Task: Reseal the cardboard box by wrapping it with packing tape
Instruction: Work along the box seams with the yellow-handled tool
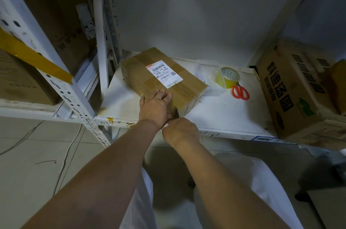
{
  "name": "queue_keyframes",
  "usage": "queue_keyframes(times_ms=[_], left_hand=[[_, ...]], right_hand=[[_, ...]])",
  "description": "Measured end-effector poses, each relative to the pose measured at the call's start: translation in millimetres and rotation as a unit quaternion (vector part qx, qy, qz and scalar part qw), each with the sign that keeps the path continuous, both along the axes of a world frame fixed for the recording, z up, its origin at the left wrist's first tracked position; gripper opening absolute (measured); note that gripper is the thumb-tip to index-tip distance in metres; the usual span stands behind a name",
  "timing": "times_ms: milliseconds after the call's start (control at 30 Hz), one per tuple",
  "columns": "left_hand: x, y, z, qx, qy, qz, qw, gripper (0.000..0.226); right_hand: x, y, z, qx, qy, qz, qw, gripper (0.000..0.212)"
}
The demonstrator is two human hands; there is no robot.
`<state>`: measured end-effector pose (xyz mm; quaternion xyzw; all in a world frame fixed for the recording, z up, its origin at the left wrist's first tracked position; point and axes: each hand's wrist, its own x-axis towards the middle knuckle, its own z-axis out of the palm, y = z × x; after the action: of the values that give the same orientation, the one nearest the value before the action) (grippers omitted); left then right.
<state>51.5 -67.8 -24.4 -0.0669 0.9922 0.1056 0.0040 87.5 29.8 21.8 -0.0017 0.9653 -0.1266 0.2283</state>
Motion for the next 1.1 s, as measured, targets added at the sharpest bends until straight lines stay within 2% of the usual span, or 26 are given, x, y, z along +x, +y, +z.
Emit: queue_keyframes(times_ms=[100,167,367,500,600,867,1100], left_hand=[[2,2,2,0.002,-0.003,-0.002,1.0,0.072],[2,1,3,0.0,-0.006,-0.004,1.0,0.071],[-1,1,-1,0.001,-0.002,0.0,1.0,0.077],[-2,1,1,0.008,-0.004,0.0,1.0,0.076],[-3,0,0,0.007,-0.005,0.002,1.0,0.077],[-3,-1,4,0.029,-0.019,-0.007,0.999,0.069],[-3,-3,1,0.021,-0.017,-0.016,0.999,0.061]], right_hand=[[-11,10,3,-0.062,0.029,-0.086,0.994,0.039],[-20,17,12,-0.064,0.024,-0.1,0.993,0.039],[-8,22,15,-0.013,-0.065,-0.043,0.997,0.048],[-3,16,21,0.009,-0.066,-0.019,0.998,0.048],[-3,14,24,0.035,-0.065,0.034,0.997,0.047],[-21,-8,17,0.046,-0.131,0.086,0.987,0.025],[-26,-10,8,0.054,-0.114,0.088,0.988,0.017]])
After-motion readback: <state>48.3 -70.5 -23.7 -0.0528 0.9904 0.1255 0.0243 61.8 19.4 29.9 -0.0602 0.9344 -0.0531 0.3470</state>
